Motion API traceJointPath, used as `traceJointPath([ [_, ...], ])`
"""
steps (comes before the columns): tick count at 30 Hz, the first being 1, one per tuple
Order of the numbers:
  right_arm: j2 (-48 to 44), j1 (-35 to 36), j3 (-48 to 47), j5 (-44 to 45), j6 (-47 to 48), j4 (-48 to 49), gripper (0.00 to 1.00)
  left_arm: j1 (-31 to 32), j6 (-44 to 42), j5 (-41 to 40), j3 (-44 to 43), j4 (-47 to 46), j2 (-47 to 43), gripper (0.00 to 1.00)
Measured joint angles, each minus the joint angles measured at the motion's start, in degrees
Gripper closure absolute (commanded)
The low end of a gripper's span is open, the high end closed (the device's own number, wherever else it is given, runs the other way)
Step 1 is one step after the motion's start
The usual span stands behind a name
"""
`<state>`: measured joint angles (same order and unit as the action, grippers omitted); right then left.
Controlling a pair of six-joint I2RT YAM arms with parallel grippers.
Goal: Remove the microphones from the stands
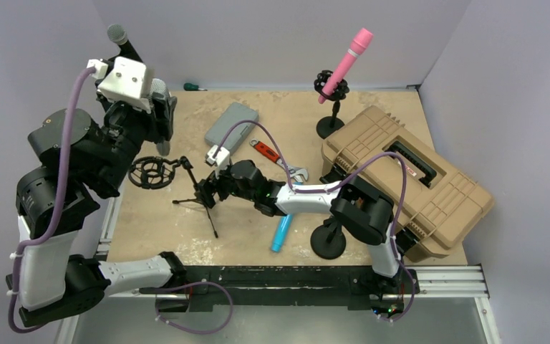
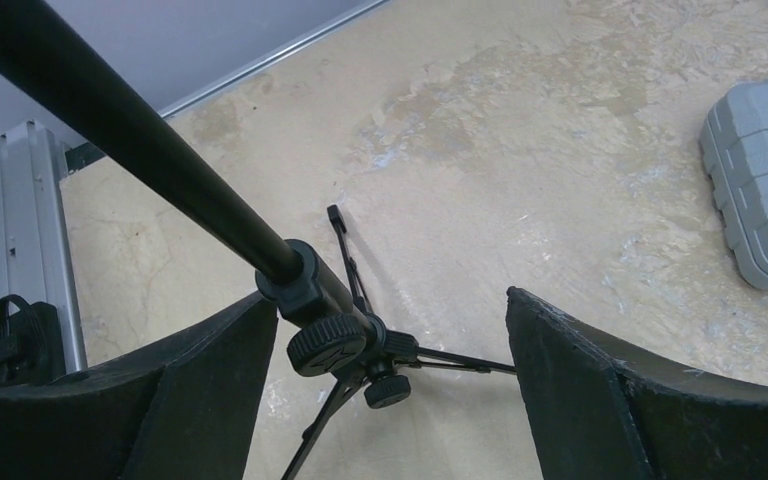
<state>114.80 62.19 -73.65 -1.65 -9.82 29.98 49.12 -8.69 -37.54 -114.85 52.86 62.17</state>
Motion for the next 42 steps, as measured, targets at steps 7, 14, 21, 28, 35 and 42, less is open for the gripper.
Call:
traceJointPath([
  [7,-3.52,0.0,0.79,0.0,-0.2,-0.59,0.13,0.0,0.68,4.85,-3.48,-4.61,-1.09,1.0],
  [14,-11.78,-0.09,5.97,1.03,-0.22,-1.79,0.12,0.0,3.67,9.46,-6.08,-8.26,-3.1,1.0],
  [21,-27.89,-1.9,14.03,10.73,-1.62,-11.52,0.13,0.0,7.21,11.1,-2.16,-7.98,-2.58,1.0],
  [28,-50.29,-5.99,19.17,20.44,-3.13,-20.59,0.1,-2.01,13.33,13.27,4.57,-5.11,6.12,1.0],
  [35,-63.71,-5.68,19.8,20.83,-3.17,-21.77,0.1,-10.88,21.7,29.38,9.2,-0.76,23.19,1.0],
  [42,-68.43,-5.68,21.09,20.59,-2.99,-23.71,0.1,-10.69,25.94,41.18,15.28,0.52,33.99,1.0],
])
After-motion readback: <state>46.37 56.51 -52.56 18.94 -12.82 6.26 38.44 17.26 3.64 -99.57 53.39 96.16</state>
